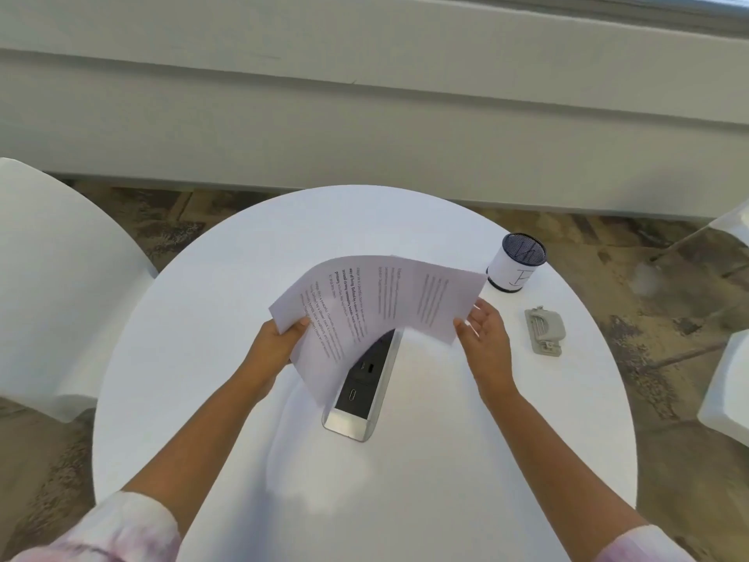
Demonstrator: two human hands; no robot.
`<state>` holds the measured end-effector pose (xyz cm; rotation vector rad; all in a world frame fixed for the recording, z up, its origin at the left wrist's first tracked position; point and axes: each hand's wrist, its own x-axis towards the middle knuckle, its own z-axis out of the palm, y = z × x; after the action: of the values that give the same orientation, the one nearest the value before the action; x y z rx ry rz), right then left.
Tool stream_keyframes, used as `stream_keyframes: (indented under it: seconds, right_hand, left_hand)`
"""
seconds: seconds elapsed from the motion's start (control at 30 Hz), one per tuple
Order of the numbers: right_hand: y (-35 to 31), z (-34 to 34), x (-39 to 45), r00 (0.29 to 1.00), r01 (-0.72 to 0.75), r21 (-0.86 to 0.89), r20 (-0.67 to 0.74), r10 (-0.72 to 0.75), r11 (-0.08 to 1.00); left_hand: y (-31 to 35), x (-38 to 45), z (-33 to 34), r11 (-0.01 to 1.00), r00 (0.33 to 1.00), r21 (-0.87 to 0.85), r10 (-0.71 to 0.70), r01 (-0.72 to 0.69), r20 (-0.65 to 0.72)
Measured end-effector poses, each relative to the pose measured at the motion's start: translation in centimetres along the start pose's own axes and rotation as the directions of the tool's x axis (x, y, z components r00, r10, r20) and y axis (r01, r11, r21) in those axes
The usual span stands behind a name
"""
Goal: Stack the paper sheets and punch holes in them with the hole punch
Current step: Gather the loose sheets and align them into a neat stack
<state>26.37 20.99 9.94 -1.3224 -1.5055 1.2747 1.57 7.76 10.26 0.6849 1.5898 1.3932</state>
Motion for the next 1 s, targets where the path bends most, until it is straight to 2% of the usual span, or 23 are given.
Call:
stream_keyframes:
  seconds: [0.13,0.23,0.33,0.4,0.57,0.63,0.7,0.83,1.0]
  right_hand:
    - [0.6,0.7,-0.8,0.993,-0.059,0.082,-0.095,0.067,0.995]
    - [1.1,2.0,-1.9,0.974,-0.204,0.115,-0.078,0.213,0.972]
    - [1.3,3.4,-2.7,0.901,-0.432,0.320,0.103,0.422,0.843]
    - [0.9,3.9,-3.2,0.863,-0.504,0.414,0.221,0.454,0.758]
    - [0.8,3.9,-3.5,0.862,-0.507,0.321,0.186,0.472,0.800]
    - [0.9,3.7,-3.3,0.860,-0.505,0.230,0.212,0.464,0.832]
    - [1.1,3.3,-3.2,0.879,-0.459,0.125,0.206,0.430,0.880]
    - [2.0,1.9,-2.9,0.903,-0.418,0.015,0.117,0.413,0.909]
    - [3.0,-1.0,-2.7,0.899,-0.407,-0.059,0.154,0.411,0.912]
  left_hand:
    - [-0.4,-0.5,0.3,0.975,0.998,-0.213,-0.069,0.065,-0.012]
    - [-1.0,-1.1,1.2,0.935,0.996,-0.344,-0.093,0.083,-0.013]
    - [-2.0,-1.8,2.1,0.885,0.992,-0.456,-0.121,0.096,-0.027]
    - [-2.6,-2.4,2.5,0.864,0.990,-0.491,-0.140,0.110,-0.024]
    - [-3.8,-4.2,3.4,0.777,0.982,-0.613,-0.186,0.141,-0.010]
    - [-4.0,-4.9,4.1,0.761,0.980,-0.631,-0.200,0.151,-0.007]
    - [-4.1,-5.6,4.7,0.755,0.978,-0.638,-0.207,0.153,-0.010]
    - [-5.0,-6.6,5.5,0.778,0.971,-0.598,-0.238,0.192,0.001]
    - [-6.0,-6.9,5.5,0.764,0.941,-0.581,-0.339,0.282,0.012]
